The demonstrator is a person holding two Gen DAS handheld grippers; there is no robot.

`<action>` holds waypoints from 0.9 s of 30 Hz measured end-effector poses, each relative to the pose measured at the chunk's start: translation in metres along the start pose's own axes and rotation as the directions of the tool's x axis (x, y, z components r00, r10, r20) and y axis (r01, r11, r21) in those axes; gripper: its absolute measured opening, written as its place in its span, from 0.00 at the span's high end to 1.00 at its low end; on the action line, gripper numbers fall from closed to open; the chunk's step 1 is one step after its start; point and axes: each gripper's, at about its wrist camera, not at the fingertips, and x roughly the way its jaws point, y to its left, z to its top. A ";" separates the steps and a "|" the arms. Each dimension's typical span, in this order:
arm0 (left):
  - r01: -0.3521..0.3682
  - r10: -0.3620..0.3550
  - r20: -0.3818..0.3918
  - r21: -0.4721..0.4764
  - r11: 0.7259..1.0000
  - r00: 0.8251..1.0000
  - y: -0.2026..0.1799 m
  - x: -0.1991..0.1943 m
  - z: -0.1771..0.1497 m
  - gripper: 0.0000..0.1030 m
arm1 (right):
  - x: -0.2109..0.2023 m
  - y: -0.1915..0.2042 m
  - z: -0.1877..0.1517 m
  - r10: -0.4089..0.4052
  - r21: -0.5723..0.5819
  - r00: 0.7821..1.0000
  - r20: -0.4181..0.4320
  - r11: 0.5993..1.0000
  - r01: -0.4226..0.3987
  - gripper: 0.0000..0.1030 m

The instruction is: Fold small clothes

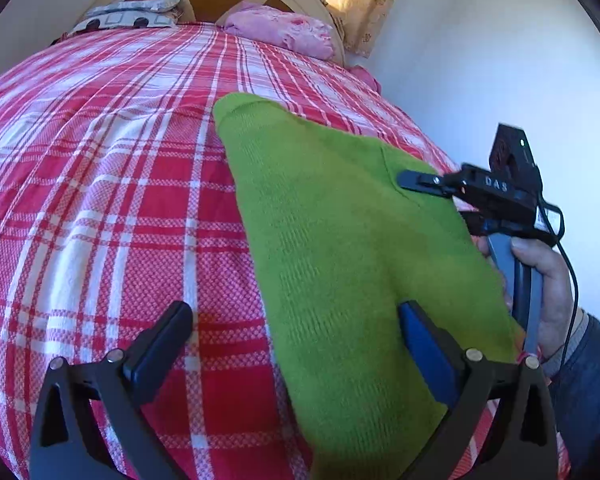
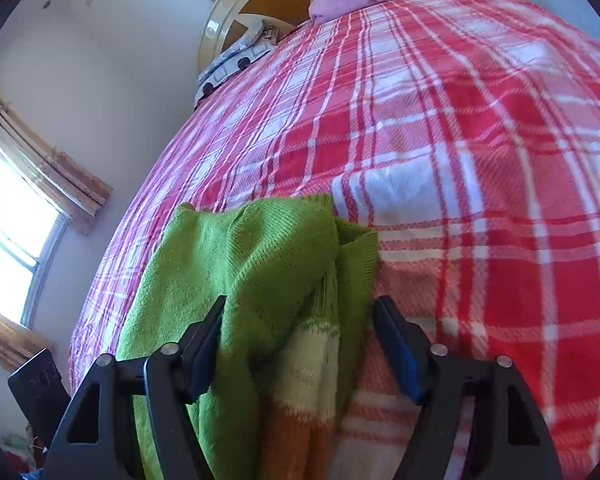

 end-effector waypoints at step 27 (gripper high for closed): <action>0.067 -0.066 -0.013 0.114 0.991 0.998 -0.018 0.007 -0.001 0.28 | 0.002 0.003 -0.013 0.041 -0.062 0.997 0.059 0.997 -0.037 0.57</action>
